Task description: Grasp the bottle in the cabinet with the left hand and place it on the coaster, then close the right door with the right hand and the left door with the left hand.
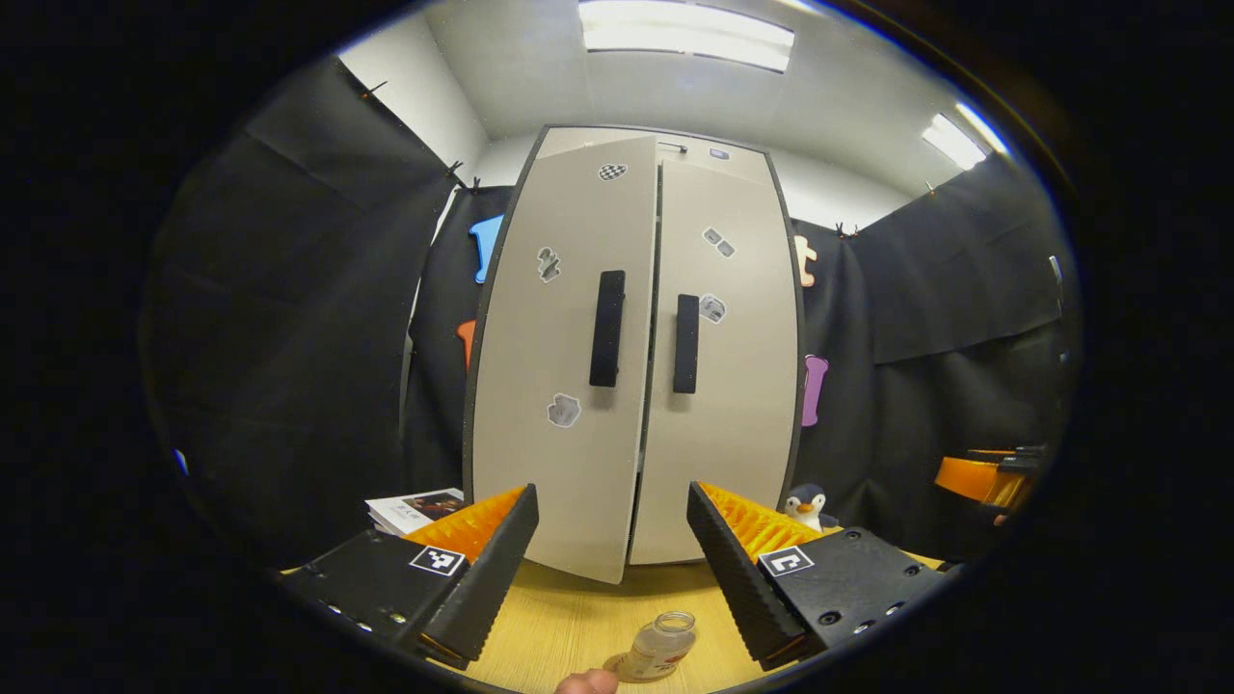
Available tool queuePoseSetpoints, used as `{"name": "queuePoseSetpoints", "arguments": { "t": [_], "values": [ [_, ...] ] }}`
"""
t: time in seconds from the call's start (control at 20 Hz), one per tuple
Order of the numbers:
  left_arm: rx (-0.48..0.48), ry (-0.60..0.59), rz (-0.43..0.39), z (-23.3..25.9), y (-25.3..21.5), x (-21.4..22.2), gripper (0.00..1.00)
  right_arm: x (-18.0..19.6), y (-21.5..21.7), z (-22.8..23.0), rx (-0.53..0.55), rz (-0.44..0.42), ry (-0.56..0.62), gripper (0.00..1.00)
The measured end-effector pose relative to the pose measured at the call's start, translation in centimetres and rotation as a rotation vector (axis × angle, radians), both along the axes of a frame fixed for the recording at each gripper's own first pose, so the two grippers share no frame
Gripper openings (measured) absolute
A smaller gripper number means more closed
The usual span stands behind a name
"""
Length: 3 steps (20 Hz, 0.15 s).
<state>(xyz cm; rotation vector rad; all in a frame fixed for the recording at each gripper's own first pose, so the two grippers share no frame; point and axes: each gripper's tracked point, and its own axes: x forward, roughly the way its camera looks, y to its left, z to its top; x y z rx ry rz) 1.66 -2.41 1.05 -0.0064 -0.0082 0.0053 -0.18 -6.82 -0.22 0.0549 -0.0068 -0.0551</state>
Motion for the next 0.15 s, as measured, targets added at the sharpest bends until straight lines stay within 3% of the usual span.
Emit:
{"name": "queuePoseSetpoints", "arguments": {
  "t": [0.15],
  "values": [
    [0.011, -0.006, -0.008, 0.38, -0.01, 0.14, 0.95, -0.01, -0.10, 0.06, 0.005, -0.008, 0.005, 0.94]
  ]
}}
